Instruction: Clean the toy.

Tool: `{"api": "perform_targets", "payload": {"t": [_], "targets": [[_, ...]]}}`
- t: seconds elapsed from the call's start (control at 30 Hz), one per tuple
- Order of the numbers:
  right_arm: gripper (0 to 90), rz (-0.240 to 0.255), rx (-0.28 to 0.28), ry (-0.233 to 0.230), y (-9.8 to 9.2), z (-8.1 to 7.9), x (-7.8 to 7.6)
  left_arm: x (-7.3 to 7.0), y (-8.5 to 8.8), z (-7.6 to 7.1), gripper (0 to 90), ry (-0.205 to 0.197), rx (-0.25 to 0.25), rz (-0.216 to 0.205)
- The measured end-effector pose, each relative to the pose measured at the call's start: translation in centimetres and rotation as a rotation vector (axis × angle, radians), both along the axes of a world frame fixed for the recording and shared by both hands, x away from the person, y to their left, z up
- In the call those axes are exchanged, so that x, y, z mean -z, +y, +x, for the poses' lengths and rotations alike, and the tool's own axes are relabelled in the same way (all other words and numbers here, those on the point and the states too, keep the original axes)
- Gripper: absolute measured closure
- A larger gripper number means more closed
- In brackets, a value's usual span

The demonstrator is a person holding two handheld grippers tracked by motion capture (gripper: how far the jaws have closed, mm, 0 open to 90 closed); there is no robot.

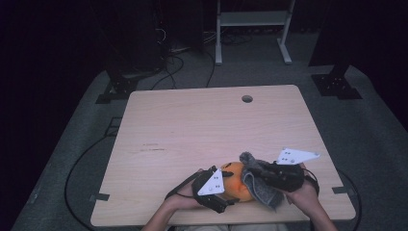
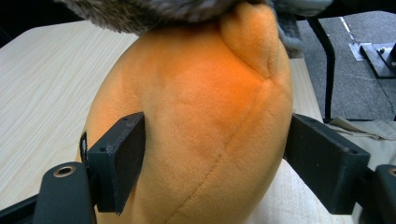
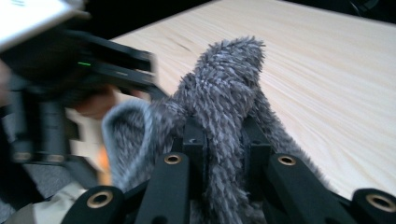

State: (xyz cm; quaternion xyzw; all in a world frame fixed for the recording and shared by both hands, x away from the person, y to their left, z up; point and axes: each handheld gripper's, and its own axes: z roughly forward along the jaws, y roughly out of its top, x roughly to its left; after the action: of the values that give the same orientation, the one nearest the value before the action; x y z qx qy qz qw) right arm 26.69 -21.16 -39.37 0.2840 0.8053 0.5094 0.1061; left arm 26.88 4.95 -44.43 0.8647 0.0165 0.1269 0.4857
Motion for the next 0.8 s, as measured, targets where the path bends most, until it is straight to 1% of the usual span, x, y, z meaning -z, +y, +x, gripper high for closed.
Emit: {"api": "perform_targets", "payload": {"t": [0.07,0.1,0.17,0.2,0.27,0.4,0.5,0.57,0.6,0.67,0.7,0.73,0.77,0.8], "targets": [[75.4,-0.026,-0.004,-0.013,0.5,-0.1,0.0,0.0,0.1,0.0,21.4,0.0,-0.002,-0.002],[75.4,-0.028,-0.003,-0.014,0.5,0.0,0.1,0.0,0.2,0.0,21.4,-0.004,-0.002,0.001],[75.3,-0.025,0.016,0.004,-0.1,0.5,0.6,-0.1,0.2,0.0,21.8,-0.011,-0.002,0.003],[75.4,-0.02,0.033,0.016,-0.6,0.8,0.9,-0.1,0.3,0.1,22.0,-0.012,-0.003,0.005],[75.4,-0.004,0.059,0.045,-1.5,1.2,1.4,-0.2,0.4,0.3,22.5,-0.006,-0.003,0.004],[75.4,0.006,0.088,0.072,-2.7,1.6,2.1,-0.2,0.8,0.7,23.0,0.006,-0.016,0.005],[75.4,-0.006,0.109,0.073,-3.1,1.8,2.1,-0.2,1.1,0.9,23.0,0.016,-0.033,0.003],[75.3,0.009,0.12,0.078,-3.2,1.7,2.0,-0.2,1.3,1.1,23.0,0.027,-0.04,-0.001],[75.4,0.019,0.12,0.072,-3.2,1.6,1.9,-0.1,1.5,1.2,23.0,0.036,-0.05,-0.007],[75.4,0.04,0.099,0.055,-2.9,1.2,1.4,-0.1,1.7,1.4,23.0,0.055,-0.064,-0.024],[75.3,0.049,0.091,0.052,-2.7,1.2,1.3,0.0,1.9,1.6,23.0,0.073,-0.073,-0.033],[75.3,0.047,0.079,0.05,-2.4,1.1,1.2,-0.1,2.0,1.7,23.0,0.076,-0.075,-0.033],[75.3,0.04,0.078,0.05,-2.3,1.1,1.3,0.0,2.0,1.8,23.0,0.085,-0.08,-0.041],[75.3,0.035,0.079,0.054,-2.3,1.2,1.5,0.0,2.1,1.8,23.0,0.085,-0.084,-0.039]]}}
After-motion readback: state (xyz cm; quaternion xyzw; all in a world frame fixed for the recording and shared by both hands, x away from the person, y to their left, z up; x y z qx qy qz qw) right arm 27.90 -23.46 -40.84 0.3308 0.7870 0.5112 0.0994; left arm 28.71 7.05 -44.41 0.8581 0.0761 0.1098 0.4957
